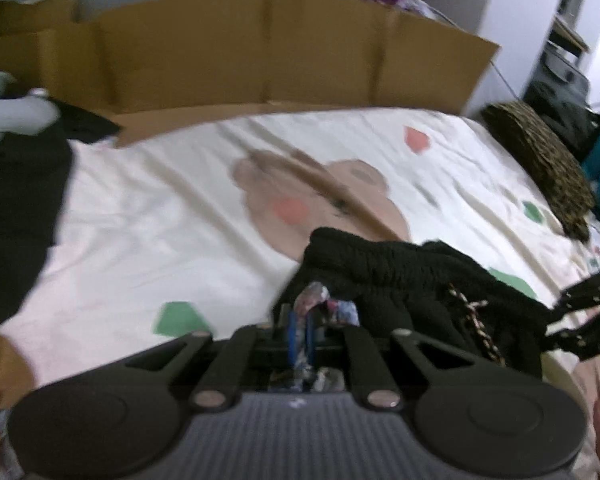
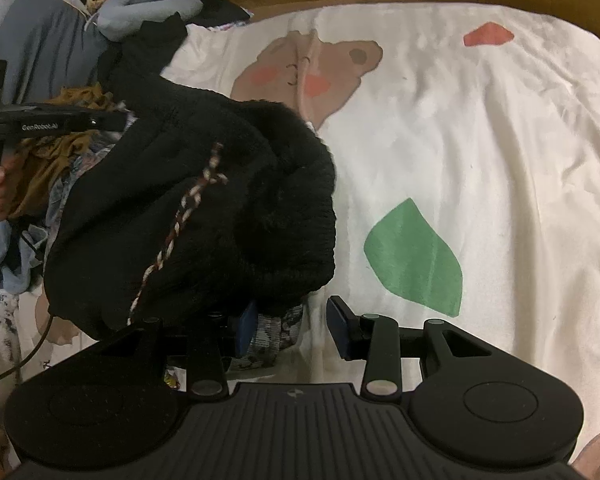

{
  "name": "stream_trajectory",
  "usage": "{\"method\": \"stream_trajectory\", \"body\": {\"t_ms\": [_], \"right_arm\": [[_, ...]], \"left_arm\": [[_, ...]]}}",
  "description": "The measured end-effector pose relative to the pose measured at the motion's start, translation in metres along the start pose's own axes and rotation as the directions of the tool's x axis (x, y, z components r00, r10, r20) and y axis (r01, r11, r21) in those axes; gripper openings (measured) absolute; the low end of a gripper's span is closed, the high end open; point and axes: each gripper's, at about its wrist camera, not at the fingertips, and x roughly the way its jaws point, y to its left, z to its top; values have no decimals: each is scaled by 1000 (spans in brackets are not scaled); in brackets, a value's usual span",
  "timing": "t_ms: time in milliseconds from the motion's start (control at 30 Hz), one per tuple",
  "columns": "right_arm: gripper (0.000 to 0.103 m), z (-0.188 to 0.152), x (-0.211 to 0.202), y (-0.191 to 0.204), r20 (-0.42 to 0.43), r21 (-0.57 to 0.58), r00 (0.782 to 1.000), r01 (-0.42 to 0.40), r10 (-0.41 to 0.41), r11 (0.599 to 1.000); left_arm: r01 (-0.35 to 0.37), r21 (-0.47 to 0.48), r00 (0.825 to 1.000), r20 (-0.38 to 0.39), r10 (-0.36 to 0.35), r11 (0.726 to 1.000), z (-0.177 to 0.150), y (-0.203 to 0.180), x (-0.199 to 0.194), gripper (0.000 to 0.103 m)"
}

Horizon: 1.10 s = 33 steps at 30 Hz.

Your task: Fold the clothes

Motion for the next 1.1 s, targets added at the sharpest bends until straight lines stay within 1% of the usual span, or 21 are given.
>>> {"method": "stream_trajectory", "body": {"t_ms": [100, 233, 333, 467, 567, 667, 700, 767, 900, 933, 1100], "right_arm": [[45, 0, -4, 2, 12, -5, 1000, -15, 15, 1000], [46, 1, -4, 6, 23, -35, 1000, -11, 12, 999], [45, 6, -1, 5, 31, -43, 999, -18, 20, 999], [45, 15, 1, 5, 55, -74, 998, -30, 34, 997], [45, 22, 5, 2, 71, -96, 997, -24, 31, 995], [45, 32, 13, -1, 76, -116, 996, -29, 38, 993], [45, 35, 16, -1, 75, -121, 996, -40, 49, 992], [46, 40, 24, 1, 61, -124, 992, -99, 107, 987], [46, 48, 46, 10, 47, -171, 990, -121, 131, 978], [46, 50, 53, 9, 42, -170, 990, -125, 134, 978], [46, 56, 77, 10, 23, -131, 979, -196, 201, 972]], "left_arm": [[-69, -28, 998, 8, 69, 997, -7, 7, -12, 5], [-143, -78, 990, 3, 144, 987, -18, 21, -25, 5], [-183, -153, 983, -1, 185, 971, -27, 37, -36, 5], [-225, -248, 973, 0, 232, 942, -36, 54, -44, 5], [-224, -301, 972, -4, 234, 927, -42, 63, -44, 5], [-204, -319, 976, 1, 216, 926, -45, 64, -44, 5], [-198, -317, 978, 4, 210, 927, -45, 63, -45, 5], [-187, -312, 979, 15, 202, 931, -45, 61, -48, 5], [-176, -337, 980, 24, 196, 925, -50, 60, -54, 5], [-173, -338, 981, 25, 193, 925, -51, 59, -55, 4], [-153, -343, 984, 31, 174, 927, -54, 59, -60, 4]]}}
